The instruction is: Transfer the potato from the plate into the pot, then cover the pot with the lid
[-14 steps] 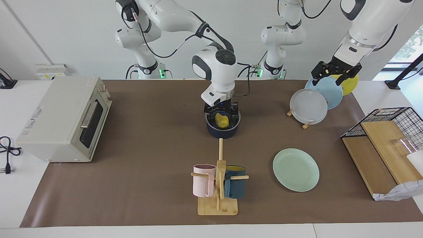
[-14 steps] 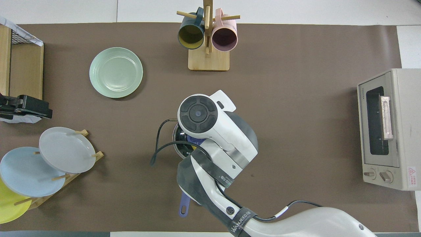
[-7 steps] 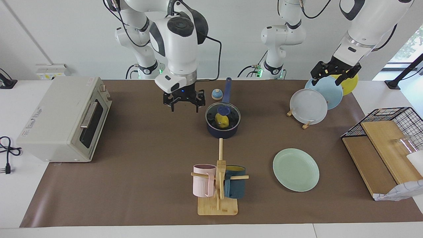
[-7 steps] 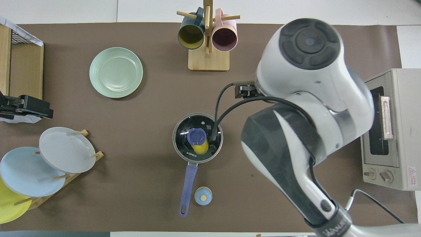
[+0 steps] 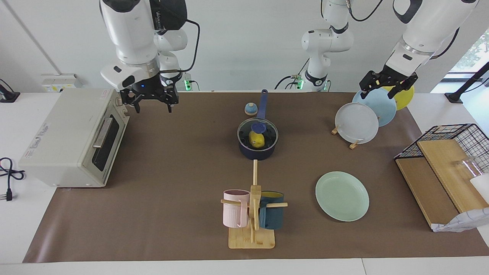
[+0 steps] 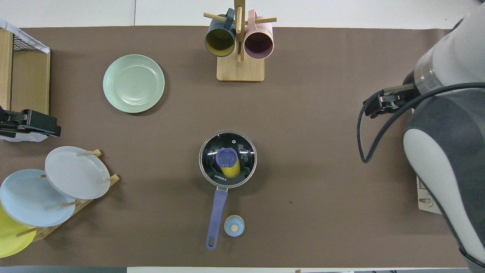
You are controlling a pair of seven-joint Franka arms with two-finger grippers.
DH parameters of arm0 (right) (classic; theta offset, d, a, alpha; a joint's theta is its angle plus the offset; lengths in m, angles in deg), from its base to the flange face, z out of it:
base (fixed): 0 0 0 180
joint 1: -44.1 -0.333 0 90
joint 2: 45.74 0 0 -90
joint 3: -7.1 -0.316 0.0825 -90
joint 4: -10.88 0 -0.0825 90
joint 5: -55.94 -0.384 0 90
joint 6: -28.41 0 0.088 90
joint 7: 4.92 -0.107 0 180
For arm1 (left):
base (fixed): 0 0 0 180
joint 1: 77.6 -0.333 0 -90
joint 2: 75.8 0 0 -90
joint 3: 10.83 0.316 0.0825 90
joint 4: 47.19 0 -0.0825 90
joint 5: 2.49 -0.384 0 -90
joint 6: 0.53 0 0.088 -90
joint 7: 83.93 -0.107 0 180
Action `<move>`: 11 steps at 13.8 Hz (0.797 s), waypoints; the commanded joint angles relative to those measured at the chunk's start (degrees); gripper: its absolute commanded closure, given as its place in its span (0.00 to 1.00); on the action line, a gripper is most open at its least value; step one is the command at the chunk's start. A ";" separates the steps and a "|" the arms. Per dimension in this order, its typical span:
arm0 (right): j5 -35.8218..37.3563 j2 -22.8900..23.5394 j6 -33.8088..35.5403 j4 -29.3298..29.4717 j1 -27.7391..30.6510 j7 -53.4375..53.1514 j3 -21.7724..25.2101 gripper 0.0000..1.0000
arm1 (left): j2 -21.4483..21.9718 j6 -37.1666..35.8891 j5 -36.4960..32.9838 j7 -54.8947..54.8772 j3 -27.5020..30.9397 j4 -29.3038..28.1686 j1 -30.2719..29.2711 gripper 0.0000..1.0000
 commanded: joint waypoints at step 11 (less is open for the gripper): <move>-4.02 -6.93 -4.45 -11.61 -2.04 4.55 10.71 0.00 | 0.59 -0.75 -0.41 0.48 -0.19 0.03 -0.38 0.00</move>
